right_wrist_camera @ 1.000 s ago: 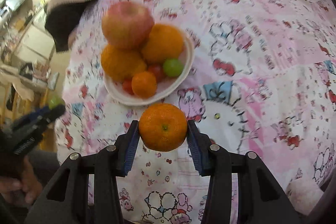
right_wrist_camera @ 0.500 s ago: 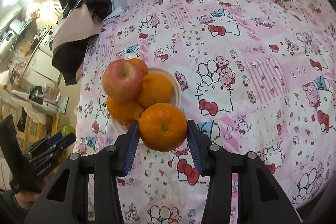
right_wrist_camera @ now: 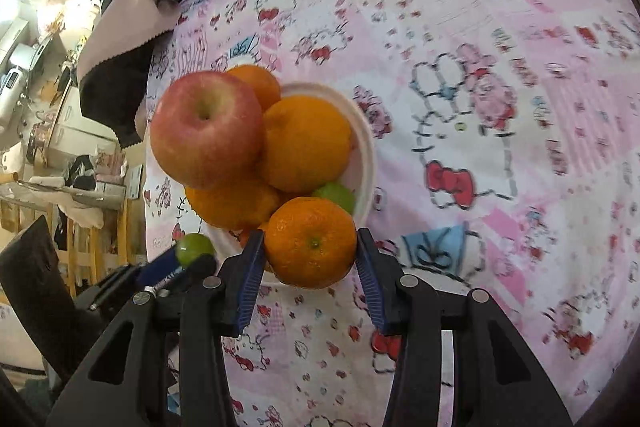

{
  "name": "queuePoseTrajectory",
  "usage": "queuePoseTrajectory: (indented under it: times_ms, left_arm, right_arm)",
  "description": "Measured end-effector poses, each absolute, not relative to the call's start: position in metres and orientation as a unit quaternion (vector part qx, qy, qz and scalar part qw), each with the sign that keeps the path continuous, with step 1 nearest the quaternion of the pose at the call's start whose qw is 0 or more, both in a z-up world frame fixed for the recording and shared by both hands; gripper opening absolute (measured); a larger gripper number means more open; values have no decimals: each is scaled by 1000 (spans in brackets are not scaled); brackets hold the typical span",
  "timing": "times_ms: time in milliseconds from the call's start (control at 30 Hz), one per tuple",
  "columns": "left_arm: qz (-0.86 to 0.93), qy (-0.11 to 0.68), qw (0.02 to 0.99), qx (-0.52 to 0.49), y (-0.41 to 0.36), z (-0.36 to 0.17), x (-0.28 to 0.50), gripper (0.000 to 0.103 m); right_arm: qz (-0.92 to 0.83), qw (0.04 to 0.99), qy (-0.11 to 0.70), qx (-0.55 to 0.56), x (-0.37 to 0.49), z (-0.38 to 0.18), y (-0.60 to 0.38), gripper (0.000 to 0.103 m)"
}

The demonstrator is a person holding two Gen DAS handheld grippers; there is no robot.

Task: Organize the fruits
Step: 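Lower the grape and mandarin onto the plate with both tools and open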

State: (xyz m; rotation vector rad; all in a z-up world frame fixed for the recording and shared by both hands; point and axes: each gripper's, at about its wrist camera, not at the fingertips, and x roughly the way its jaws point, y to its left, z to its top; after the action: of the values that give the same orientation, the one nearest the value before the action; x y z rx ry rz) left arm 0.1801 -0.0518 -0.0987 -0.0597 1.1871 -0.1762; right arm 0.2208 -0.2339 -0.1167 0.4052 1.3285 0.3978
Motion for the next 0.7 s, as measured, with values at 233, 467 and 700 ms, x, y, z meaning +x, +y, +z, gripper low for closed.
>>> queuePoseTrajectory:
  times_ms: [233, 467, 700]
  left_arm:
    - [-82, 570, 817, -24, -54, -119, 190, 29]
    - [-88, 566, 819, -23, -55, -125, 189, 30]
    - [-85, 565, 821, -21, -54, -120, 189, 58]
  right_arm:
    - [178, 724, 638, 191, 234, -146, -217, 47]
    - [171, 713, 649, 202, 231, -155, -215, 50]
    - [172, 703, 649, 233, 232, -155, -221, 56]
